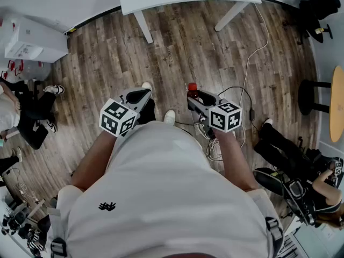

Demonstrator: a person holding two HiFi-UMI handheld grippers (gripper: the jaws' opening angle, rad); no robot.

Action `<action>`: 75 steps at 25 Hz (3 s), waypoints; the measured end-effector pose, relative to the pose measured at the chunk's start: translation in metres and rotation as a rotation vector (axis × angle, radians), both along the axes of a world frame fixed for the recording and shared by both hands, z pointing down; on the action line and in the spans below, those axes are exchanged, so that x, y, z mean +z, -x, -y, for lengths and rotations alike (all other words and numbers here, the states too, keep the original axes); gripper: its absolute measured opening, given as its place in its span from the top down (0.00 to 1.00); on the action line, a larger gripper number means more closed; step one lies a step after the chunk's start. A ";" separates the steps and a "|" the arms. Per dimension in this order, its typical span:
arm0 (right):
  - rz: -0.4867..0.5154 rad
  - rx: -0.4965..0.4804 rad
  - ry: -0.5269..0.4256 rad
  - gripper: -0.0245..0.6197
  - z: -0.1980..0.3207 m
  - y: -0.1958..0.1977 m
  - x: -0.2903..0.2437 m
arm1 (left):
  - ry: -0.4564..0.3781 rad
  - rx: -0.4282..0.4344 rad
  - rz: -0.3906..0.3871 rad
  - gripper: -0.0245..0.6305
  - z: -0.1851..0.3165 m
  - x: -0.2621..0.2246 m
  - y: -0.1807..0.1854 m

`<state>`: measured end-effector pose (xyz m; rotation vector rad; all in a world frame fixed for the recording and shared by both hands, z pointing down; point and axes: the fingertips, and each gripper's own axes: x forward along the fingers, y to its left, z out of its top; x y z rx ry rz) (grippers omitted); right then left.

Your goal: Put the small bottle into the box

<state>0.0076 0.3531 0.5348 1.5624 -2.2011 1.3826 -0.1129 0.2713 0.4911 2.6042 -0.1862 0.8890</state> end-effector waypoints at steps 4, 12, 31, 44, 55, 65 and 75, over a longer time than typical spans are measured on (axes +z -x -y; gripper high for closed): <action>-0.013 0.008 -0.014 0.65 0.022 -0.011 0.000 | -0.017 -0.004 -0.019 0.95 0.024 0.005 -0.014; -0.039 0.034 0.033 0.65 0.109 -0.044 -0.013 | -0.002 0.012 -0.093 0.95 0.120 0.001 -0.058; -0.002 -0.010 0.049 0.65 0.405 -0.076 -0.025 | -0.102 -0.161 -0.114 0.95 0.295 -0.003 -0.028; 0.034 -0.147 0.104 0.65 0.620 -0.115 0.004 | -0.107 -0.490 -0.080 0.95 0.431 -0.016 -0.043; 0.104 -0.150 0.231 0.65 0.723 -0.136 0.061 | -0.100 -0.611 0.001 0.95 0.472 -0.011 -0.066; 0.112 -0.099 0.317 0.65 0.743 -0.143 0.099 | -0.093 -0.687 0.037 0.95 0.474 -0.012 -0.058; 0.065 -0.091 0.416 0.64 0.751 -0.146 0.122 | -0.074 -0.738 0.060 0.95 0.460 -0.003 -0.041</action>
